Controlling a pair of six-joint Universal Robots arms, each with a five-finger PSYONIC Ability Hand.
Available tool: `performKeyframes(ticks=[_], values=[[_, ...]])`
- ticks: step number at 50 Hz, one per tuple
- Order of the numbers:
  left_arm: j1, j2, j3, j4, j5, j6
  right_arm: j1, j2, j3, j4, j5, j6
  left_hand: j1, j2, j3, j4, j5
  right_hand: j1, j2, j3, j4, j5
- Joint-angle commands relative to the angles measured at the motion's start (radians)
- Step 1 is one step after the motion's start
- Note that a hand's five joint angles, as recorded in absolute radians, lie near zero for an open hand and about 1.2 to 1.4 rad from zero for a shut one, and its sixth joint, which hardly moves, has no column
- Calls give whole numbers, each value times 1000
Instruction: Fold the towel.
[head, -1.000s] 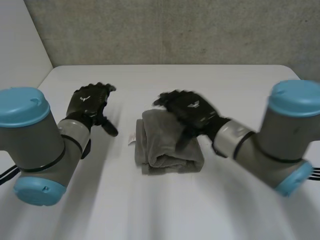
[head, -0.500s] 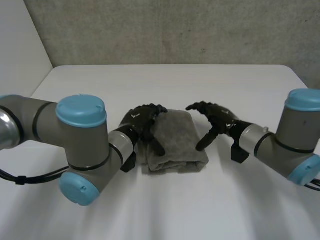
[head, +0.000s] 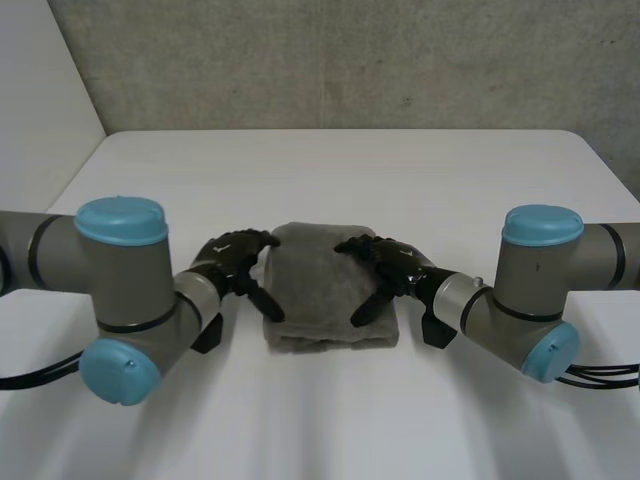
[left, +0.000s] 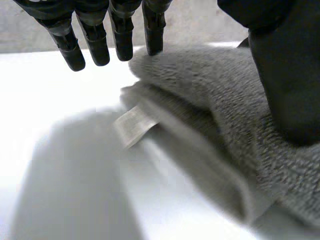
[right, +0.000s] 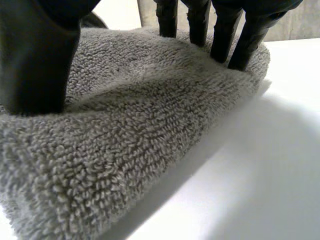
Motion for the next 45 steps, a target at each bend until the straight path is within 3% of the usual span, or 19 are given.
performKeyframes(ticks=[1,15,28,36,45], values=[[38,1,-43,3,7,38,8,-4,0,-3,23,-8,-132,-73,-43,-50,-48,-46,-81,-7,-59,-64],[16,2,-35,8,5,23,31,-36,3,2,99,-136,-135,-76,-43,-50,-51,-46,-81,-7,-59,-64],[18,212,-29,9,-4,-2,-1,-355,30,126,158,-142,-135,-76,-43,-50,-51,-46,-81,-7,-59,-64],[27,354,8,-9,-10,-14,-94,-510,29,186,175,-185,-132,-73,-43,-50,-48,-46,-81,-7,-59,-64],[34,390,85,-178,-101,-2,-158,-576,48,194,169,-232,-132,-73,-43,-50,-48,-46,-81,-7,-59,-64]])
